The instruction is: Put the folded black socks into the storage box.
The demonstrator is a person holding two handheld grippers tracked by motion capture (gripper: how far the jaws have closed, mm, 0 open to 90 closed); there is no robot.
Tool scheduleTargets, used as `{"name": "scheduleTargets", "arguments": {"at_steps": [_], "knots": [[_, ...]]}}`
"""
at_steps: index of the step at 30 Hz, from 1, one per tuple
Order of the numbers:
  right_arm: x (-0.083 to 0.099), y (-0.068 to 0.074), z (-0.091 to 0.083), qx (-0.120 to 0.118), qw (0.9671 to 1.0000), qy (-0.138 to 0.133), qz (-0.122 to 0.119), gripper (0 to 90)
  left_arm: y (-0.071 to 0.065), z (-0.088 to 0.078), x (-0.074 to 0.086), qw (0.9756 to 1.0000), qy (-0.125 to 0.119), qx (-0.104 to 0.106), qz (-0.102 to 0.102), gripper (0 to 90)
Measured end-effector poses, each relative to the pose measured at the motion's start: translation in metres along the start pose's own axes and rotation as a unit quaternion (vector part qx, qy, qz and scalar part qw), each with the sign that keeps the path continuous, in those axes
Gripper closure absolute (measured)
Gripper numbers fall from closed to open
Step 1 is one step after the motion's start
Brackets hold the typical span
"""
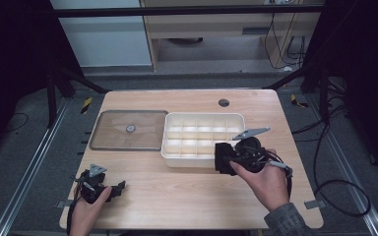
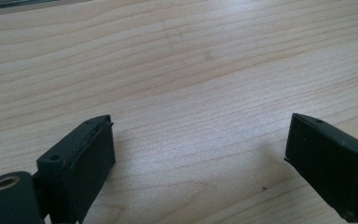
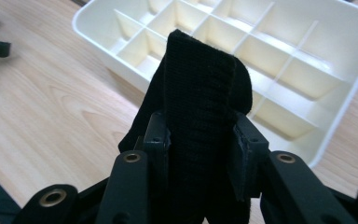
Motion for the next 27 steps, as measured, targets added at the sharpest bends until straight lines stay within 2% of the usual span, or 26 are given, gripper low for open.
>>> {"name": "scheduleTargets", "arguments": {"at_steps": [5, 8, 12, 18, 21, 27], "knots": [[-0.006, -0.018, -0.009, 0.010, 0.9999, -0.005, 0.013, 64.2, -0.001, 0.001, 0.001, 1.0000, 0.000, 0.001, 0.002, 6.1], [-0.014, -0.033, -0.020, 0.022, 0.9994, -0.015, 0.022, 64.1, -0.002, 0.002, 0.001, 1.0000, 0.000, 0.001, 0.006, 5.4], [-0.023, -0.046, -0.028, 0.034, 0.9988, -0.016, 0.030, 64.2, -0.002, 0.003, 0.000, 1.0000, -0.003, 0.003, 0.006, 5.2], [-0.031, -0.057, -0.031, 0.043, 0.9984, -0.011, 0.033, 64.2, -0.001, 0.003, 0.001, 0.9999, -0.003, 0.003, 0.014, 4.2], [-0.034, -0.062, -0.031, 0.045, 0.9982, -0.009, 0.037, 64.2, -0.001, 0.004, -0.001, 0.9999, -0.006, 0.007, 0.009, 4.0], [-0.040, -0.071, -0.029, 0.056, 0.9976, -0.001, 0.040, 64.1, -0.002, 0.005, -0.002, 0.9998, -0.002, 0.008, 0.017, 4.0]]}}
Point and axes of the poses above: each handheld gripper's, and its own axes: z roughly forward along the jaws, x roughly out of its underside, y roughly to its left, the point moved 6 cm from there along z, roughly forward along the jaws, and after that the axes turned 7 degrees about y, right-handed, at the moved point
